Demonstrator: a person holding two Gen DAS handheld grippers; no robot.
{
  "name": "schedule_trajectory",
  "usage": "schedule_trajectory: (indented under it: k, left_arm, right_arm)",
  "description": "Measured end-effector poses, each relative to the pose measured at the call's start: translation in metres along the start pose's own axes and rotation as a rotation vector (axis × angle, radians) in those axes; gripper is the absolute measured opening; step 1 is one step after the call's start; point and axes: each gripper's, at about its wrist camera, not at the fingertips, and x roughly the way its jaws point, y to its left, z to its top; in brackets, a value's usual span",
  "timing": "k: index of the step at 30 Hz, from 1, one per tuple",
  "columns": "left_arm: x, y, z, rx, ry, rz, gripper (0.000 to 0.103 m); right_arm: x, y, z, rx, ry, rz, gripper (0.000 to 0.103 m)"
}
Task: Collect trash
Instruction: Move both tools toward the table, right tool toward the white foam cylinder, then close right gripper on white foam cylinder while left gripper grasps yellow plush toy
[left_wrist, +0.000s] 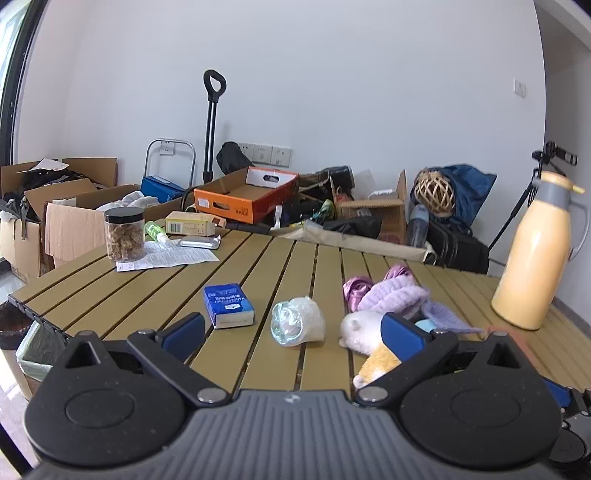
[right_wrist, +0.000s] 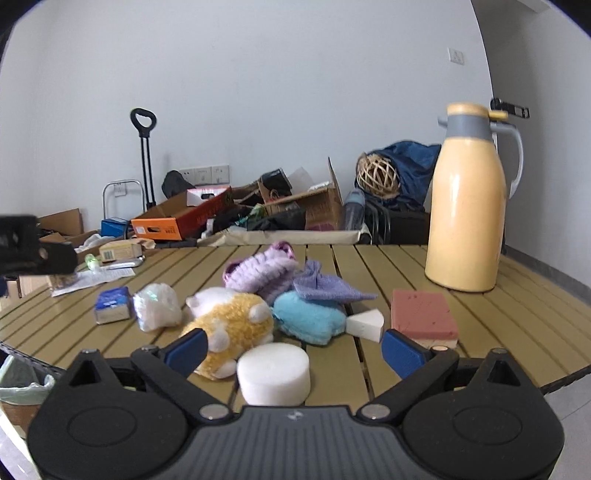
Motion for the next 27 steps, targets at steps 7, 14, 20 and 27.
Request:
schedule_trajectory:
  k: [7, 14, 20, 27]
  left_arm:
    - [0.021, 0.003, -0.016, 0.025, 0.051, 0.013, 0.103]
    - [0.03, 0.005, -0.025, 0.038, 0.063, 0.025, 0.103]
    - [0.036, 0.005, -0.028, 0.037, 0.074, 0.023, 0.103]
    - [0.048, -0.005, -0.025, 0.024, 0.079, -0.004, 0.103]
  right_arm:
    - [0.034, 0.006, -0.019, -0.019, 0.055, 0.064, 0.088]
    - [0.059, 0.006, -0.033, -0.009, 0.057, 0.037, 0.059]
    - [0.057, 0.003, -0.031, 0.008, 0.057, 0.066, 0.056]
    - [0.045, -0.015, -0.023, 0.064, 0.024, 0.04, 0.056]
